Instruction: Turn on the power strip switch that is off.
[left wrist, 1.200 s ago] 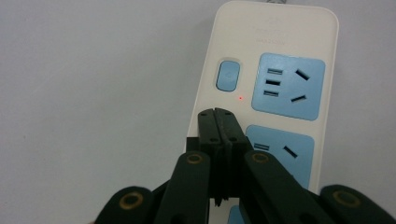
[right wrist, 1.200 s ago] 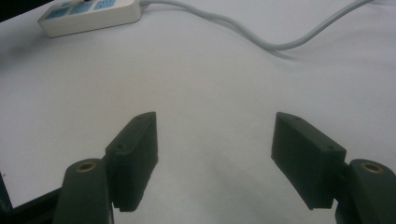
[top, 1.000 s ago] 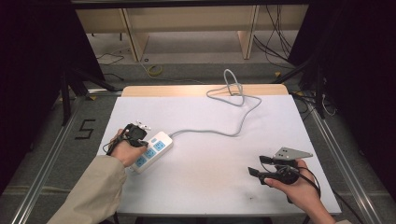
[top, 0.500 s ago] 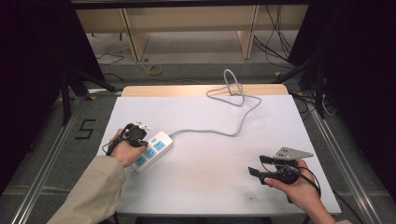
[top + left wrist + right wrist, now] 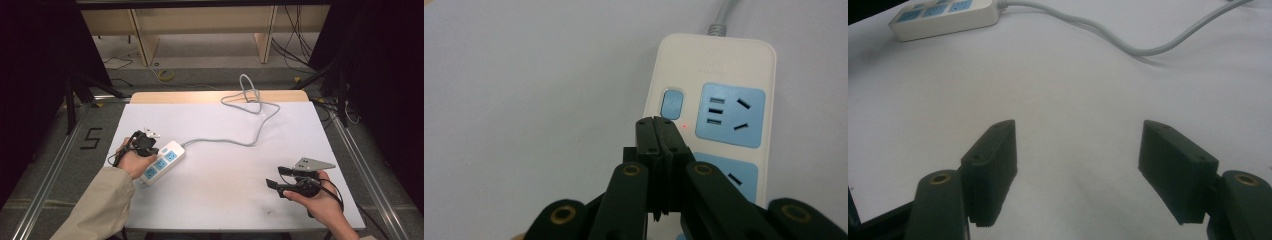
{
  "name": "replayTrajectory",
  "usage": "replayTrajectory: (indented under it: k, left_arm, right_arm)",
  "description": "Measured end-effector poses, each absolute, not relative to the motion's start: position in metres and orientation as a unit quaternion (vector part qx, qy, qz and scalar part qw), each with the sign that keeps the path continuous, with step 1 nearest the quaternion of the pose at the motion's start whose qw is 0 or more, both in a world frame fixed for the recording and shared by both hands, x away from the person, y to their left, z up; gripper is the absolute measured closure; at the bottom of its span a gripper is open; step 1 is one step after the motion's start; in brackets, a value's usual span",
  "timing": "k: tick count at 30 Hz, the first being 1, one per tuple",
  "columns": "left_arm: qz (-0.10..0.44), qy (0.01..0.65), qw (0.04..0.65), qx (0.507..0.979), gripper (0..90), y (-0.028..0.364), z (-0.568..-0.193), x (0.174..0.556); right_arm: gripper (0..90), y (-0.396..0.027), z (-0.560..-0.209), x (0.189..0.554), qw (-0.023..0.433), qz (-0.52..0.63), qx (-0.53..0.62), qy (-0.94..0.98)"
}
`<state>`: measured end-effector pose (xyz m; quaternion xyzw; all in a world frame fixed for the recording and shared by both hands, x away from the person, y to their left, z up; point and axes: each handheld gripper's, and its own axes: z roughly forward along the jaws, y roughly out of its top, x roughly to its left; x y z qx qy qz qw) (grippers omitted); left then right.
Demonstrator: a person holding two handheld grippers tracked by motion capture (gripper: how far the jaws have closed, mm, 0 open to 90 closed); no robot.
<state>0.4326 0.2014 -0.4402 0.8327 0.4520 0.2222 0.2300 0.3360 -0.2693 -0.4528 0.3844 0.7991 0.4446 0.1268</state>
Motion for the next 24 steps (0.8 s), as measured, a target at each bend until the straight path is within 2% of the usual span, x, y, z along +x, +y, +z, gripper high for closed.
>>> replayTrajectory:
  k: [2,4,8,11,17,24]
  left_arm:
    - [0.227,0.449,0.238,0.831,89.5,0.201,-0.438,0.432]
    - [0.226,0.451,0.255,0.825,83.7,0.201,-0.437,0.431]
    - [0.234,0.447,0.271,0.82,83.7,0.199,-0.434,0.43]
    - [0.233,0.44,0.289,0.818,80.4,0.198,-0.432,0.429]
    - [0.242,0.405,0.324,0.82,66.0,0.193,-0.43,0.426]
    - [0.24,0.402,0.365,0.805,50.8,0.19,-0.427,0.425]
  right_arm:
    - [32.0,-0.269,-0.453,0.336,0.128,0.445,0.384,0.799]
    - [32.0,-0.269,-0.453,0.336,0.127,0.445,0.385,0.799]
    - [32.0,-0.269,-0.453,0.336,0.127,0.445,0.384,0.799]
    - [32.0,-0.27,-0.453,0.336,0.127,0.445,0.383,0.799]
    - [31.9,-0.269,-0.453,0.336,0.127,0.446,0.384,0.798]
    - [31.7,-0.269,-0.453,0.336,0.127,0.446,0.384,0.799]
